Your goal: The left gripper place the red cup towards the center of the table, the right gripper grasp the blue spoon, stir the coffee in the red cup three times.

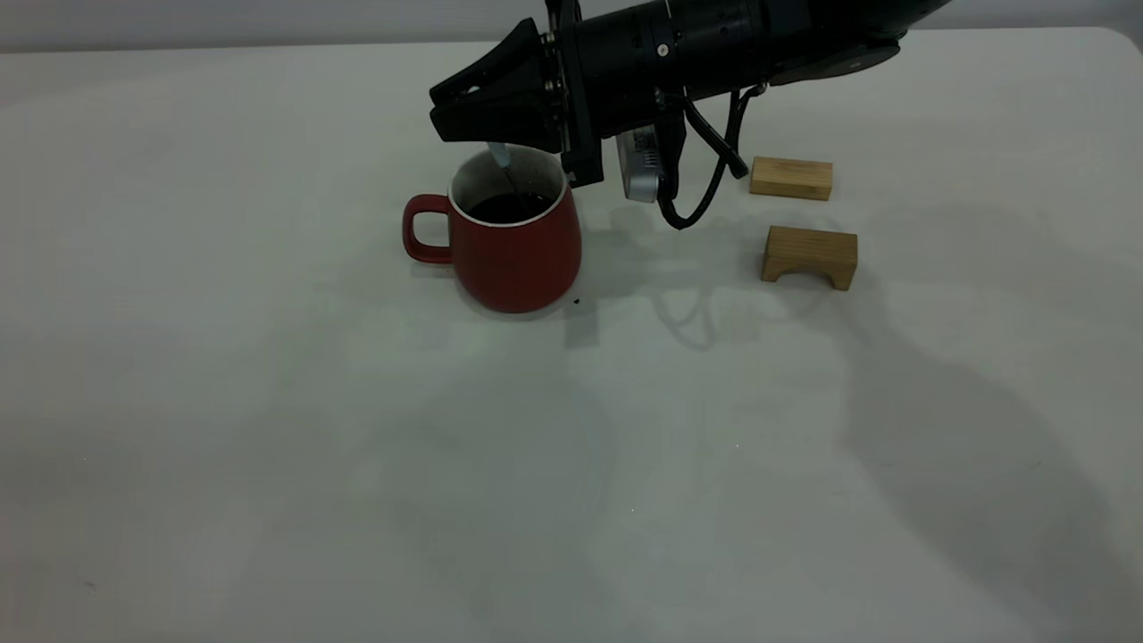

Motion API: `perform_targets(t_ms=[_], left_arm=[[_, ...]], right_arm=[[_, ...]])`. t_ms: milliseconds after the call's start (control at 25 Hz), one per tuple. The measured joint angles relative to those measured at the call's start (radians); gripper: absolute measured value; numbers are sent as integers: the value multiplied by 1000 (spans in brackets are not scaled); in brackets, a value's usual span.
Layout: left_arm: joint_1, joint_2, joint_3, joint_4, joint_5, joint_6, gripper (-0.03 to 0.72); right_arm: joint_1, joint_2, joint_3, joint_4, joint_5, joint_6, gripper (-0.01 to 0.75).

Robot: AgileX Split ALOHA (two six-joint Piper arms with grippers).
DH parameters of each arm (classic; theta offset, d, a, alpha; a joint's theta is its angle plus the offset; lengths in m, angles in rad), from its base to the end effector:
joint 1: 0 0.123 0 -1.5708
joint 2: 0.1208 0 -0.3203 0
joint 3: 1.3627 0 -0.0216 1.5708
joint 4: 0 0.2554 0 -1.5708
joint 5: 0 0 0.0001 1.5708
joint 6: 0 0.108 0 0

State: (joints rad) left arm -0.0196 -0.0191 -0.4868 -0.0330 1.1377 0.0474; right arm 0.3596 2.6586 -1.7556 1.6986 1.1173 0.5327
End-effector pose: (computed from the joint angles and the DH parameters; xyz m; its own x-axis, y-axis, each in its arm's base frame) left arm -0.0267 -0.0027 0.2602 -0.5159 0.0436 -0.8555 0.0625 0.9980 0.0132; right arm 0.4638 0.2773 0.0394 -0.2296 0.2445 0.9421 0.9722 0.0124 0.2337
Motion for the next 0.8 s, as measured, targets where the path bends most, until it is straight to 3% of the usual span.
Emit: perform_targets(t_ms=[120, 280, 440, 680, 800], left_arm=[[0, 0, 0, 0, 0, 0, 585], [0, 0, 0, 0, 0, -1, 585], [0, 0, 0, 0, 0, -1, 585], [0, 0, 0, 0, 0, -1, 585], [0, 0, 0, 0, 0, -1, 585]], right_arm=[[0, 0, 0, 6, -2, -8, 192], [0, 0, 0, 6, -1, -101, 371], [0, 0, 0, -9, 25, -220, 502], [0, -20, 0, -42, 28, -277, 528], [0, -96, 0, -155, 28, -278, 520]])
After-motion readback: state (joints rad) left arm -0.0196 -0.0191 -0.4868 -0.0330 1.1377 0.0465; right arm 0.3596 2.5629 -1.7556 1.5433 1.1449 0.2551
